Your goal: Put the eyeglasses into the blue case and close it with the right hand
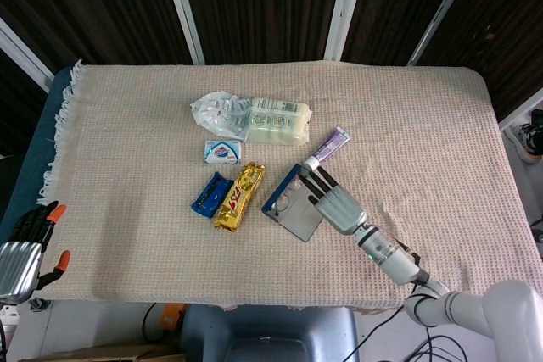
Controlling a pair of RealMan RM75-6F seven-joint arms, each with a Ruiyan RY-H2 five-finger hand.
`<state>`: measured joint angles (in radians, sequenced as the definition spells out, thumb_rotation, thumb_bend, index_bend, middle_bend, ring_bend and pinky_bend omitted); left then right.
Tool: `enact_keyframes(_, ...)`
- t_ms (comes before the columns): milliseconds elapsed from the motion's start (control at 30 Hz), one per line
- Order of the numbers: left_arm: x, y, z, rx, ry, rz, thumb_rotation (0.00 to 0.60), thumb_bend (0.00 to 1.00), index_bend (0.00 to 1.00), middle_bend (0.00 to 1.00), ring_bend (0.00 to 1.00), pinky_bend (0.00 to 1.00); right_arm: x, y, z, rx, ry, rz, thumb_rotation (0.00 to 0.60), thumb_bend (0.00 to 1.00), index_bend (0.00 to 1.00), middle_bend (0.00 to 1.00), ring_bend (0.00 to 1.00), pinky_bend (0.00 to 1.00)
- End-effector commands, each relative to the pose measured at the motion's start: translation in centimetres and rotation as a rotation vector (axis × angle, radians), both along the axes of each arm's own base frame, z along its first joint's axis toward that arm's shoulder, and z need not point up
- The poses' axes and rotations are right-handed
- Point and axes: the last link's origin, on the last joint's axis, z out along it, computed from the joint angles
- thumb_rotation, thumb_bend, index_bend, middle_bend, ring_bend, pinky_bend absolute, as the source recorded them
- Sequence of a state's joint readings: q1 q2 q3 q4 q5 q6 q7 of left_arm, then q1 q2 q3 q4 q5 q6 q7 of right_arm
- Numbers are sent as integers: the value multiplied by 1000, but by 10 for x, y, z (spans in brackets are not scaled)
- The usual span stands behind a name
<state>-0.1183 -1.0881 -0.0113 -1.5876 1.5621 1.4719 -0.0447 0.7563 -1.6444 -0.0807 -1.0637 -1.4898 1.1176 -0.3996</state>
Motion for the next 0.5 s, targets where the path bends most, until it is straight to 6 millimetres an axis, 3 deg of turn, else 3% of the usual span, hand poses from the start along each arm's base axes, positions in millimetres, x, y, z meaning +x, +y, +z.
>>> enact_keyframes(33,0,0,0,1,0,0,600,411,0,32,42,102,-15,5,-13,42,-9,17,600,327,531,55,0,51)
enact_keyframes(500,0,1,-1,3,8,4,600,412,0,33,42,102,-22,-9,-23,64,-41,6,600,333,559,62,0,52)
